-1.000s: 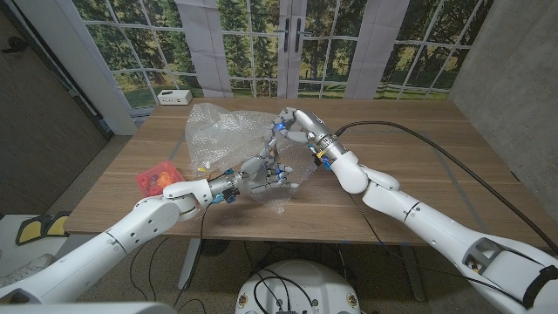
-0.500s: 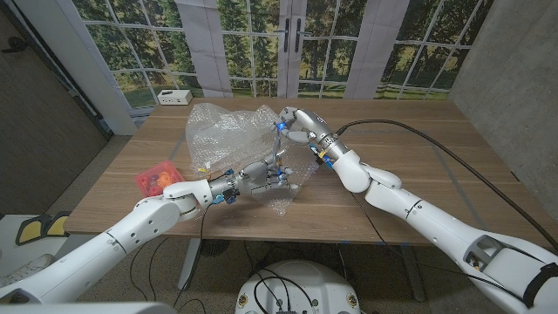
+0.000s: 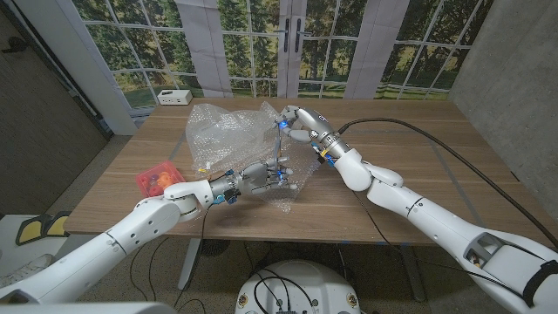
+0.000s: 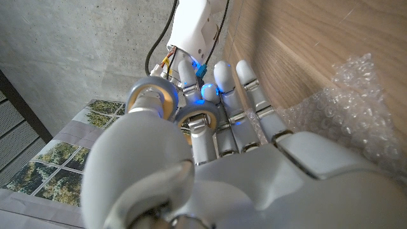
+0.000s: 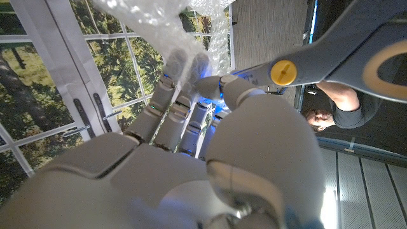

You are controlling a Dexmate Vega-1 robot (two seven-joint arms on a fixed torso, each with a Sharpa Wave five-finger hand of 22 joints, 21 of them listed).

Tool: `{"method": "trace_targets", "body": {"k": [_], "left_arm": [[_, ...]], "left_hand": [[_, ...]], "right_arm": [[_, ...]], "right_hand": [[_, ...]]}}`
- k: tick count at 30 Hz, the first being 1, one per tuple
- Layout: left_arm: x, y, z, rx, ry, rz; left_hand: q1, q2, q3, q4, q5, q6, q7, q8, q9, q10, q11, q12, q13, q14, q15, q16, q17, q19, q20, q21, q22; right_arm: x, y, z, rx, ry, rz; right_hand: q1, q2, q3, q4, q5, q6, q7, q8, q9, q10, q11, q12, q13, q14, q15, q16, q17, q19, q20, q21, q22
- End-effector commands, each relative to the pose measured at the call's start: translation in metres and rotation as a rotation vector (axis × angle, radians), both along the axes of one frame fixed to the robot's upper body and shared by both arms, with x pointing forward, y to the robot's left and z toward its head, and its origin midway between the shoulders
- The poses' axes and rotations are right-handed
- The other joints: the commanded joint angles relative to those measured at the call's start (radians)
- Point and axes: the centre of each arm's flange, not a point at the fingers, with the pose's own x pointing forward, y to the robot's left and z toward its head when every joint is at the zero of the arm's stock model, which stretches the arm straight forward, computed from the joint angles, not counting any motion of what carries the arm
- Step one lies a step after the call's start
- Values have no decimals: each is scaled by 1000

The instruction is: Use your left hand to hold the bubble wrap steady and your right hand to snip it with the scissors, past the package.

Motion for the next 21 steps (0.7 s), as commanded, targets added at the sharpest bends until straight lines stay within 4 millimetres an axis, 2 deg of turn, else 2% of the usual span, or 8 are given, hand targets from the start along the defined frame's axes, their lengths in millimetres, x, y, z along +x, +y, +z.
{"method": "trace_targets", "body": {"k": [1, 8, 13, 16, 17, 18, 20, 21], "left_arm": [[0, 1, -1, -33, 12, 29], [-1, 0, -2, -55, 27, 38], [-2, -2, -3, -54, 27, 34], [-2, -3, -3, -52, 27, 32], [-2, -3, -4, -50, 28, 31], [-2, -3, -4, -49, 28, 30], [-2, -4, -4, -46, 27, 27], [-2, -4, -4, -45, 25, 25]], "left_hand": [[118, 114, 43, 15, -20, -13, -7, 4, 31, 79, -85, -10, -9, -8, -62, 9, 5, -5, -4, 24, 10], [114, 108, 63, 15, -43, -9, -10, 13, 61, 83, -90, -9, -7, -1, -68, 16, -13, -9, -3, 48, 14], [107, 108, 78, 15, -57, -13, -9, 16, 88, 87, -92, -9, -8, -4, -70, 29, -12, -14, -5, 68, 17], [101, 106, 86, 15, -62, -10, -10, 18, 101, 91, -94, -12, -13, -6, -71, 35, -15, -18, -7, 80, 17], [99, 106, 88, 15, -64, -10, -13, 18, 105, 89, -95, -8, -5, -7, -71, 35, -16, -19, -7, 82, 17], [98, 106, 89, 15, -65, -10, -12, 18, 107, 86, -95, -5, 1, -8, -71, 36, -17, -19, -6, 84, 17], [96, 104, 91, 15, -66, -10, -9, 18, 111, 85, -94, -2, 6, -9, -71, 36, -20, -22, -8, 88, 17], [95, 104, 92, 14, -67, -10, -10, 19, 113, 85, -96, -2, 6, -9, -70, 37, -21, -24, -8, 89, 17]], "right_arm": [[1, -2, -2, -6, 21, 3], [0, -2, -5, -23, 36, 7], [-1, 0, -6, -41, 51, 3], [0, 0, -6, -52, 71, -7], [0, 0, -6, -54, 71, -10], [0, -1, -5, -55, 76, -12], [1, -1, -6, -60, 78, -15], [1, -1, -5, -64, 82, -17]], "right_hand": [[-8, 1, 3, -3, -3, 5, -3, -2, 2, 37, -37, -1, 0, -2, -97, -4, 1, -5, -111, 7, 3], [-8, 2, 1, -3, -8, 3, -8, -7, 1, 35, -37, -1, 2, -2, -97, -5, -2, -16, -109, 11, 2], [-7, 9, -6, -1, -21, -13, -26, -13, 5, 19, -45, -5, 10, -9, -97, -9, -8, -28, -108, 19, 3], [3, 23, -35, -2, -59, -45, -38, -26, 2, 2, -52, -16, -6, -27, -96, -19, -26, -46, -104, 33, 5], [6, 26, -41, -3, -67, -49, -41, -26, 1, -4, -55, -20, -12, -30, -96, -20, -29, -53, -102, 34, 5], [16, 33, -61, -4, -95, -69, -54, -22, 12, -4, -54, -23, -21, -35, -97, -18, -34, -56, -104, 44, 4], [23, 35, -72, -5, -114, -96, -62, -22, 23, -3, -51, -29, -32, -38, -97, -16, -39, -59, -102, 50, 2], [30, 36, -80, -3, -134, -156, -82, -30, 31, 1, -50, -33, -37, -39, -97, -12, -43, -65, -101, 56, -1]]}}
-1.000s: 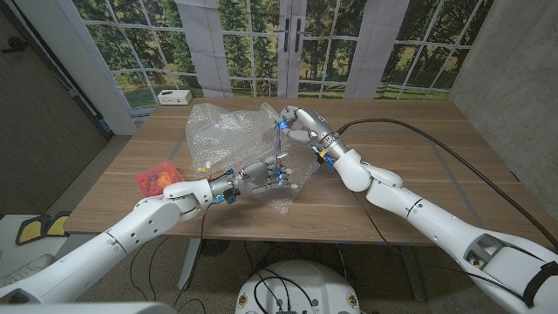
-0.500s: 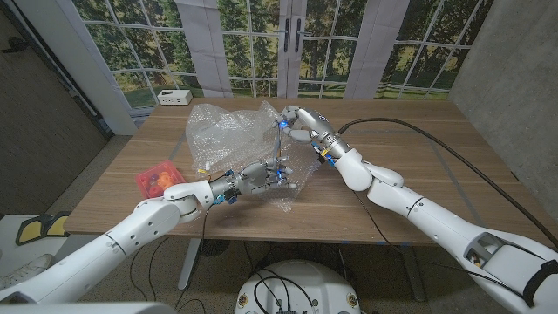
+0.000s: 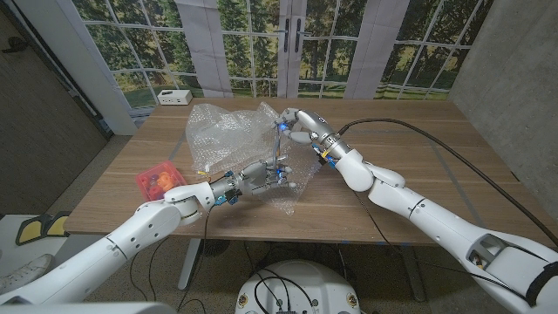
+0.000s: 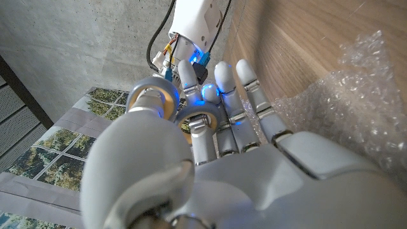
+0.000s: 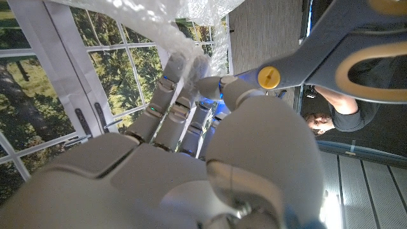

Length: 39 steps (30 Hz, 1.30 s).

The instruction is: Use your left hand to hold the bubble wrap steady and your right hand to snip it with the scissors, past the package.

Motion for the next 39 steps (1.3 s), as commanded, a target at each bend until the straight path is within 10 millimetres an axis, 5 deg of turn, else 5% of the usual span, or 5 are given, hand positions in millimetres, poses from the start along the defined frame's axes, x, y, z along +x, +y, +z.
{"method": "trace_targets", "body": {"k": [1, 6, 11, 25, 39], "left_arm": [[-1, -2, -1, 1, -1, -6], [0, -3, -1, 8, -4, -12], [0, -3, 0, 8, -6, -15], [2, -3, -1, 9, -6, -21], [2, -4, -2, 4, -7, -23]], "left_hand": [[89, 106, 87, 17, -3, 1, -7, 8, 13, 89, -97, -1, -6, -9, -70, 10, -5, -6, 0, 16, 3], [80, 107, 95, 15, -7, 1, -6, 6, 28, 93, -95, 1, -5, -12, -68, 19, -8, -12, -1, 30, 1], [74, 107, 101, 12, -8, 2, -5, 4, 39, 88, -95, 12, 14, -13, -69, 27, -11, -17, -2, 41, -2], [51, 103, 118, 0, -11, 15, -3, -12, 44, 89, -96, 10, 11, -17, -65, 43, -28, -31, -4, 76, -13], [24, 99, 128, -17, -12, 32, -2, -25, 31, 100, -99, 11, 5, -12, -69, 59, -44, -39, -9, 111, -32]], "right_arm": [[1, 0, -1, -35, 37, -21], [1, 1, 0, -39, 34, -26], [1, 2, 0, -48, 32, -34], [3, 4, 2, -74, 36, -57], [2, 4, 4, -86, 46, -68]], "right_hand": [[25, 17, -23, 1, -47, -98, -31, -6, 25, 17, -11, -12, -18, -9, -107, 7, -7, -16, -103, 17, -4], [30, 11, -16, 2, -55, -208, -56, -18, 24, 23, -11, -17, -17, -8, -107, 9, -13, -26, -99, 24, -6], [36, -6, -13, 5, -62, -411, -85, -19, 10, 59, -12, -28, -45, 6, -106, 9, -31, -37, -97, 45, -5], [56, -24, -32, 8, -87, -783, -63, -23, -58, 94, -12, -61, -83, 13, -107, 5, -85, -55, -95, 79, -6], [85, -36, -62, 5, -117, -792, 127, -1, -125, 128, 6, -90, -142, 21, -107, 0, -142, -63, -89, 97, -6]]}}
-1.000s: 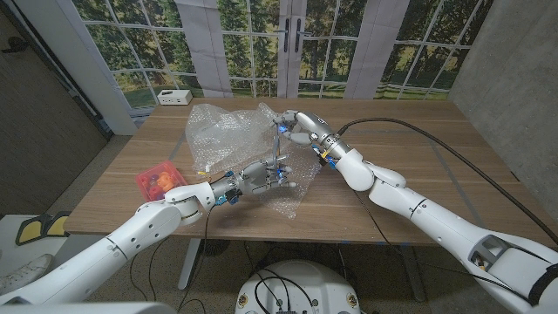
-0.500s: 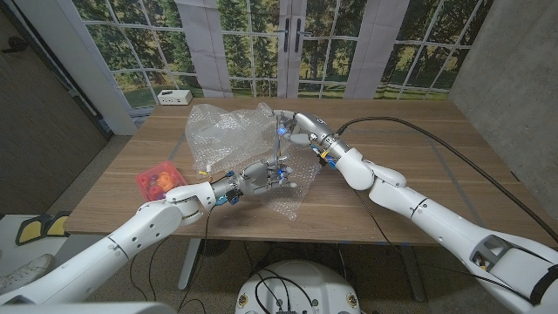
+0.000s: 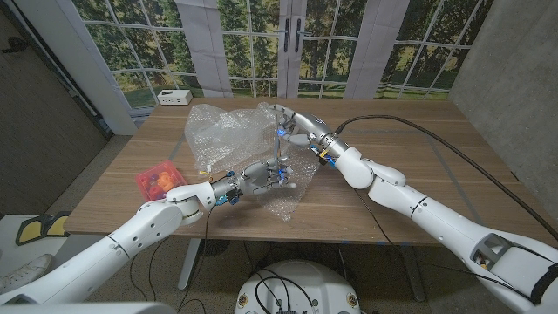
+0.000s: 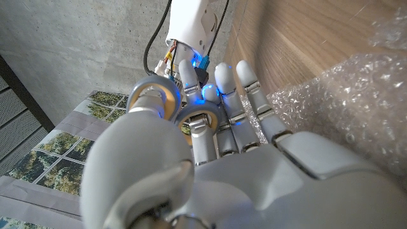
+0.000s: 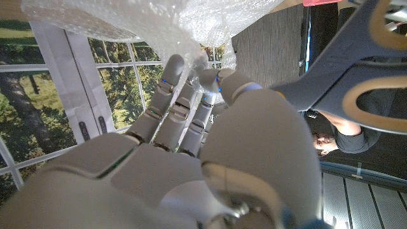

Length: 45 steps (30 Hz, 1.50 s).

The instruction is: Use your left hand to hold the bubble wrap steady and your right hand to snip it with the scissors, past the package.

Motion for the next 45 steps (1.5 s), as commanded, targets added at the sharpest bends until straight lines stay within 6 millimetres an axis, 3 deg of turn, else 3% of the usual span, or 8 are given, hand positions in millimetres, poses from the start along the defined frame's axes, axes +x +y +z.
{"method": "trace_targets", "body": {"k": [1, 5, 8, 24, 30, 34, 45], "left_arm": [[0, -1, -1, -3, -1, -4], [0, -2, -1, -1, -2, -6], [0, -2, -1, 0, -3, -9], [-2, -2, -3, -7, -9, -11], [-3, -1, -3, -1, -22, -7], [-3, 0, -3, -1, -23, -9], [-2, 1, -1, 0, -28, -14]], "left_hand": [[33, 88, 112, -5, -1, 10, 1, -4, -3, 110, -106, -4, -13, -1, -73, 10, 4, -3, 1, 13, -4], [27, 87, 115, -10, -1, 11, 0, -4, -3, 112, -108, -4, -15, -1, -75, 13, -1, -6, 0, 22, -10], [25, 87, 117, -12, -1, 13, 5, -5, -6, 112, -104, -2, -12, -1, -72, 13, -4, -7, 0, 25, -13], [-9, 80, 123, -26, -3, 16, 11, -16, -43, 107, -109, -1, -11, -16, -72, 26, -4, -24, 2, 58, -39], [-17, 75, 116, -37, -4, 22, 8, -15, -54, 114, -113, -1, -17, -10, -74, 31, -14, -27, -2, 66, -47], [-20, 75, 114, -44, -4, 23, 9, -15, -61, 117, -113, -4, -24, -11, -74, 35, -17, -28, -2, 71, -51], [-33, 75, 110, -58, -4, 24, 12, -13, -72, 115, -114, 8, -8, -14, -73, 41, -26, -33, -4, 86, -65]], "right_arm": [[-1, 0, 3, -18, 12, -10], [-2, 0, 4, -10, 22, -9], [-2, 0, 5, -14, 28, -13], [-4, 0, 6, -15, 57, -26], [-5, 3, 8, -40, 70, -43], [-6, 5, 8, -48, 66, -49], [-6, 6, 10, -65, 74, -62]], "right_hand": [[20, -2, -11, -1, -13, 25, 57, 10, -18, 31, 6, -9, -18, 12, -104, -1, -13, -5, -93, 10, 0], [33, 4, -24, 1, -28, 68, 103, 18, -38, 23, 18, -18, -33, 9, -105, 0, -25, -8, -81, 12, -1], [39, 9, -33, 2, -38, 93, 112, 21, -48, 18, 21, -19, -38, 7, -105, 0, -31, -10, -71, 11, -3], [52, 14, -58, 6, -60, 76, 111, 4, -79, 24, 18, -19, -54, 1, -105, 3, -47, -26, -59, 2, -3], [57, 19, -70, 8, -68, 169, 108, 29, -97, 33, 23, -4, -42, 9, -105, 8, -54, -25, -48, 4, -1], [59, 18, -74, 7, -69, 233, 81, 40, -108, 29, 28, 8, -20, 6, -106, 13, -49, -24, -38, 3, -2], [61, 20, -79, 8, -71, 220, 82, 22, -117, 28, 24, 1, -27, -5, -105, 12, -49, -26, -35, 1, -3]]}}
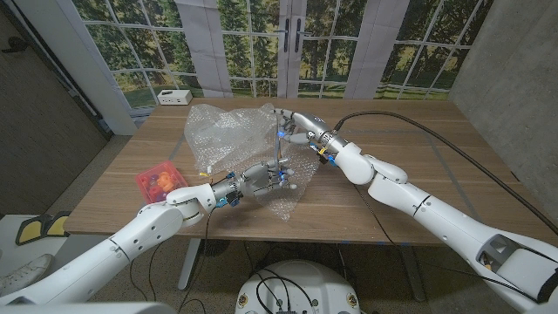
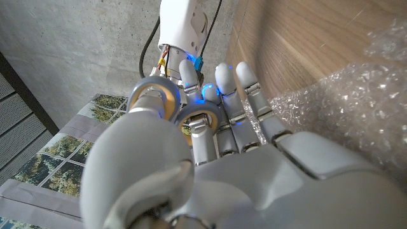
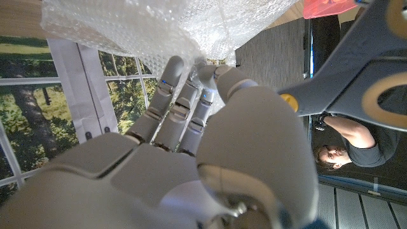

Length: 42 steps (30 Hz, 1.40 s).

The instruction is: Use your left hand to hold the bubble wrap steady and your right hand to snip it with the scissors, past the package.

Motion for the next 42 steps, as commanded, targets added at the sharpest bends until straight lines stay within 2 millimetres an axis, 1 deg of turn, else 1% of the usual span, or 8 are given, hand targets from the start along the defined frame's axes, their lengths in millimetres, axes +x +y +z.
{"method": "trace_targets", "body": {"k": [1, 7, 11, 17, 22, 36, 39, 42], "left_arm": [[0, 2, 1, 3, -7, -3], [1, 1, 3, 7, -10, -5], [1, 0, 5, 19, -32, -4], [2, 0, 9, 39, -67, -4], [3, 0, 10, 51, -81, -2], [4, 2, 9, 67, -101, -12], [4, 2, 9, 65, -102, -11], [4, 3, 8, 64, -100, -13]], "left_hand": [[-23, 63, 106, -57, -1, 6, 0, 0, 1, 118, -113, 4, 0, -1, -75, 6, -2, -2, 2, 9, -1], [-33, 65, 108, -66, 0, 4, -1, 1, -4, 118, -113, -4, -16, -2, -77, 10, -1, -7, 2, 20, -11], [-34, 64, 110, -79, 1, 1, -1, 4, -4, 116, -115, 10, 3, -3, -75, 11, -9, -11, 2, 31, -18], [-61, 19, 77, -93, -6, 9, -9, 6, -13, 112, -127, 12, 6, -4, -86, 28, -8, -13, -8, 43, -26], [-2, 46, 97, -128, 2, -1, -16, 7, -12, 112, -128, 4, -11, -20, -90, 36, -15, -26, -5, 54, -31], [53, 66, 96, -109, -12, -27, -24, 21, 46, 76, -126, 26, 25, -59, -91, 63, -7, -50, -7, 84, -37], [55, 67, 97, -108, -14, -32, -25, 20, 50, 76, -125, 25, 23, -60, -93, 62, -9, -52, -9, 86, -38], [56, 67, 97, -107, -14, -30, -24, 20, 51, 76, -126, 23, 18, -58, -94, 62, -12, -53, -9, 88, -39]], "right_arm": [[3, 1, 0, -27, 19, -29], [4, -1, 1, -20, 36, -24], [6, -2, 3, -25, 46, -25], [8, -3, 4, -33, 63, -40], [9, -3, 3, -39, 74, -58], [19, -5, 6, -22, 183, -26], [20, -7, 7, -14, 190, -26], [21, -7, 7, -11, 212, -18]], "right_hand": [[9, 4, -6, -1, -2, 41, 50, -5, -1, 2, -4, 26, 37, -5, -105, 6, 4, -4, -33, 0, 2], [9, 5, -7, 0, -2, 41, 49, -8, -5, 6, -4, 24, 33, -7, -105, 5, 3, -5, -31, -1, 2], [12, -8, -22, -5, -8, 70, 39, -6, -13, 60, -13, 9, -26, -1, -106, 2, -17, -8, -36, -2, 3], [16, -14, -29, -7, -10, 84, 33, -4, -15, 67, -8, 7, -34, 0, -106, 1, -25, -10, -43, -1, 3], [19, -16, -32, -7, -11, 90, 26, -5, -16, 72, -8, 8, -35, 0, -106, 0, -30, -11, -46, -1, 3], [28, -26, -48, -7, -15, 67, 14, -15, -22, 109, -18, -14, -96, 5, -106, -1, -56, -16, -61, 3, 4], [31, -34, -56, -7, -18, 60, 1, -16, -22, 124, -31, -20, -117, 9, -106, -1, -66, -17, -69, 5, 4], [28, -33, -55, 1, -15, 23, -26, -21, -17, 78, -44, -61, -136, 10, -107, -2, -83, -24, -85, 6, 4]]}}
